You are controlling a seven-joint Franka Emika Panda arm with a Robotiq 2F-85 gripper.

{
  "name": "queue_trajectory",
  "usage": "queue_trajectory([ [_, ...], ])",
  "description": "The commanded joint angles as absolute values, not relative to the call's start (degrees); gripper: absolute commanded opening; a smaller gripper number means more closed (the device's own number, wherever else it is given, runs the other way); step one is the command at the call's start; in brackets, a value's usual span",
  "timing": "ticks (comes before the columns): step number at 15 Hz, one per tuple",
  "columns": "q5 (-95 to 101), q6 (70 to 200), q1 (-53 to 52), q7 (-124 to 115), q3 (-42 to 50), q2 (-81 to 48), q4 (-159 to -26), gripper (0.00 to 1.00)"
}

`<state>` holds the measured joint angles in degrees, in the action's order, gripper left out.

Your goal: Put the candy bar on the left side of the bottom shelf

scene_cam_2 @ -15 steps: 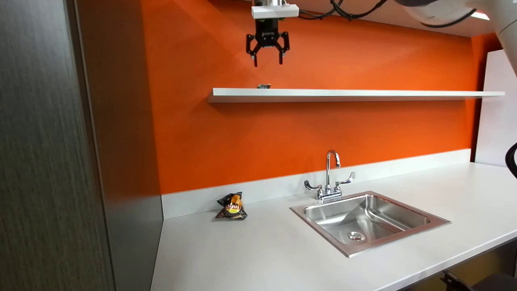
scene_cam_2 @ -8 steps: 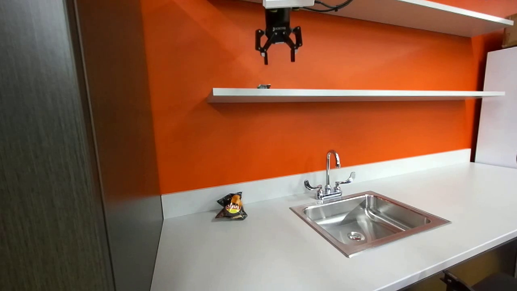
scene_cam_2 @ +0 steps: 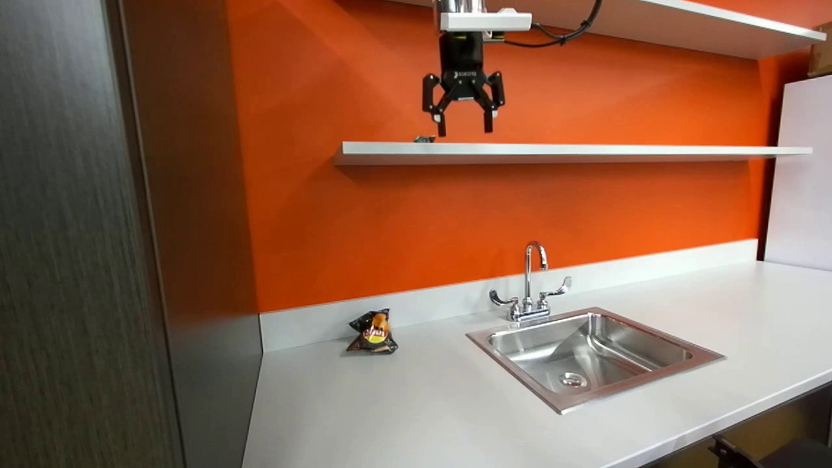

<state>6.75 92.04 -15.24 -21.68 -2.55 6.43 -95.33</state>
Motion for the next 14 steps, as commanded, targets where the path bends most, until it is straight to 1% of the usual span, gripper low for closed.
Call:
queue_trajectory([
  [1,3.8,98.3,-12.2,-20.0,-5.4,13.6,-109.4,1.00],
  [8,2.3,116.7,-10.0,-20.0,-6.1,21.1,-134.3,1.00],
  [11,2.2,123.3,-9.1,-18.7,-5.8,22.0,-141.4,1.00],
  [14,2.1,126.9,-8.3,-18.0,-5.8,22.3,-145.8,1.00],
])
